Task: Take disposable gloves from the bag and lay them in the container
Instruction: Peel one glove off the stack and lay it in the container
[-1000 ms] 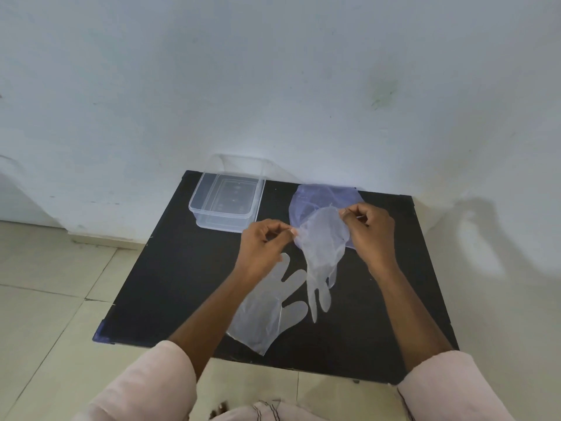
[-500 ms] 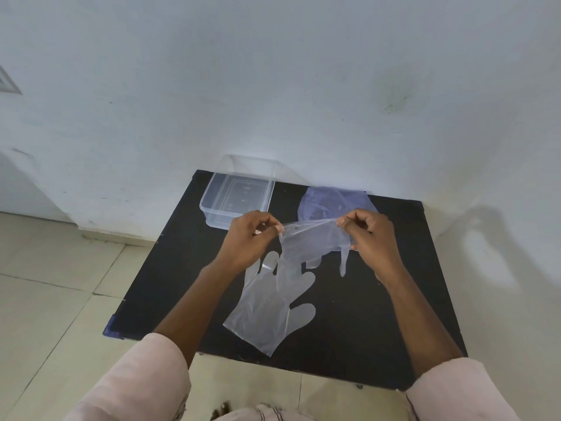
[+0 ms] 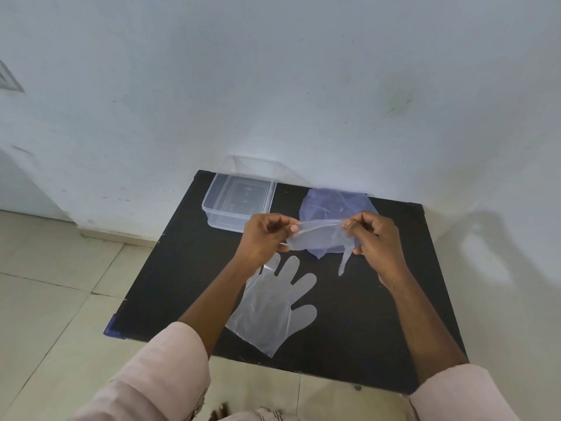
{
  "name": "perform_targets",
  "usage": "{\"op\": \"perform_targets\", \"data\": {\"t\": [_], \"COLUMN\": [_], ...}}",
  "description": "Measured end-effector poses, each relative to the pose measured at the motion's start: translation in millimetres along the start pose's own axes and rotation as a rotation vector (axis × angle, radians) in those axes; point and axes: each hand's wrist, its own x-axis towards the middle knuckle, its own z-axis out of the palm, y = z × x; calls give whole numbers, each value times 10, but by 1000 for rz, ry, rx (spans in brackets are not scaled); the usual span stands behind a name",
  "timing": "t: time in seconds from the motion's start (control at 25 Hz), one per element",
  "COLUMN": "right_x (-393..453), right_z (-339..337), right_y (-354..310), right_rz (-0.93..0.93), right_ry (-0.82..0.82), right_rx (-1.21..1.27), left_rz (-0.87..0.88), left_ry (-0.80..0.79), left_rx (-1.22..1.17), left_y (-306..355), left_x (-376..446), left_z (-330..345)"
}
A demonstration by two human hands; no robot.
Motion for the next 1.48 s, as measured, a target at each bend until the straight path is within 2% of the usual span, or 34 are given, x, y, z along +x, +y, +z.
{"op": "perform_targets", "data": {"t": [0.28,0.52,0.84,1.2,1.48], "right_x": [-5,7,58,100,313], "right_z": [-30,-29,-55,117,539], "right_y": [53,-7,-131,-75,-105], "right_rz": [21,62,215,243,254], "right_ry": [-12,-61,-105,-100,-100], "right_rx": [21,224,470,426,355], "left_rz": [85,96,62,-47,-174], "left_ry": [30,38,69,70,28], "left_rx": [2,-50,-96,-89,-109], "left_y": [121,204,252,184,20], "left_x": [12,8,4,59,360], "left_z": [-103,-98,-60,-120,-550]}}
